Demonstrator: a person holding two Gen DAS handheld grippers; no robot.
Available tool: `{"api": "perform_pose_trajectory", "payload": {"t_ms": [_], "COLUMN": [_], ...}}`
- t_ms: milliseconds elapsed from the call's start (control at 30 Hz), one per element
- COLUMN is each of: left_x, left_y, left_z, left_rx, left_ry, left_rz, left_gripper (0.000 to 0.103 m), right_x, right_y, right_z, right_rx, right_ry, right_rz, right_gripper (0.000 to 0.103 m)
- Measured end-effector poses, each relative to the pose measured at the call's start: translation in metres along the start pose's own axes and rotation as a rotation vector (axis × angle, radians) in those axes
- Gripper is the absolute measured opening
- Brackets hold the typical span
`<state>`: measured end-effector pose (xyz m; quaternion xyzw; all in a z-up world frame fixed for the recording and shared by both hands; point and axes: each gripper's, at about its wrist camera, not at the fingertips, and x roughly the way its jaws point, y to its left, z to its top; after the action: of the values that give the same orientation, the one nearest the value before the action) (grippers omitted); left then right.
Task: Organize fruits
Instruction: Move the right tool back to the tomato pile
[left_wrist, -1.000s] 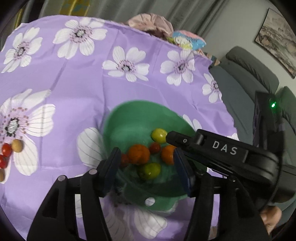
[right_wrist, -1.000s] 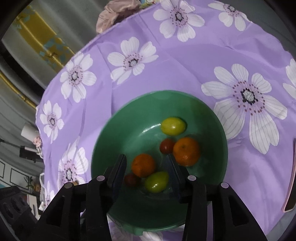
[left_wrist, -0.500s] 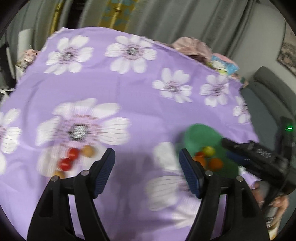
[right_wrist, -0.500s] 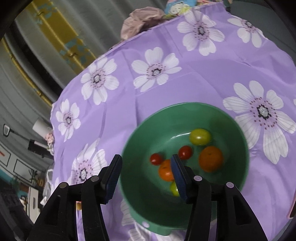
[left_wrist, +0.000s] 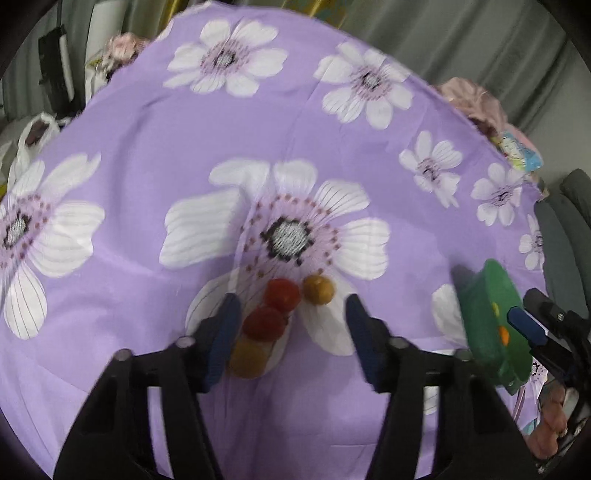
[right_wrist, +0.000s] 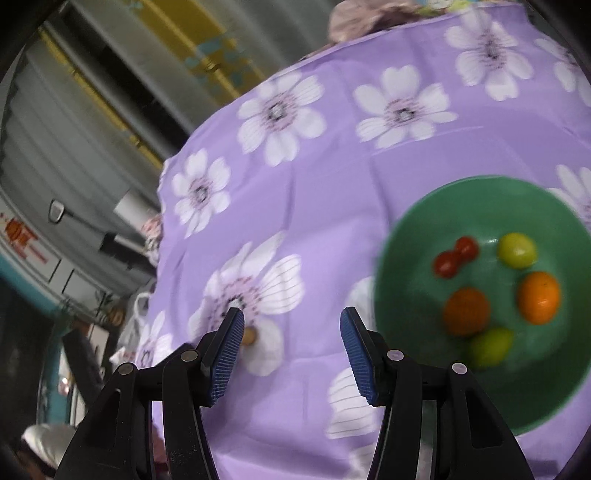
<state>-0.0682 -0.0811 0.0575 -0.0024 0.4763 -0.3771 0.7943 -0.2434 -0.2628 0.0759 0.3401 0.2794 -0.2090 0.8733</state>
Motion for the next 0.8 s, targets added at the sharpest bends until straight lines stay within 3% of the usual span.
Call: {"api": "perform_pose_trajectory", "payload": {"t_ms": [133, 400, 800], "left_x": [0.010, 0.029, 0.028], "left_y": [-0.003, 0.002, 0.010], "left_z": [-0.001, -0.004, -0.003], "left_rx": [0.033, 0.056, 0.001], "left_ry": [0.035, 0.100, 0.115], "left_rz": [0.007, 0.055, 0.028], "left_gripper": [0.037, 0.028, 0.028], "right_x": [0.014, 0.032, 0.056], "right_y": [0.010, 0.020, 0.029], "right_z": [-0.008, -0.018, -0.021], "right_rx": [-0.029, -0.041, -0.016], "right_ry": [0.048, 0.115, 0.178], "right_rz": [-0.008, 0.027, 0.048], "right_gripper": [0.054, 0.054, 0.054]}}
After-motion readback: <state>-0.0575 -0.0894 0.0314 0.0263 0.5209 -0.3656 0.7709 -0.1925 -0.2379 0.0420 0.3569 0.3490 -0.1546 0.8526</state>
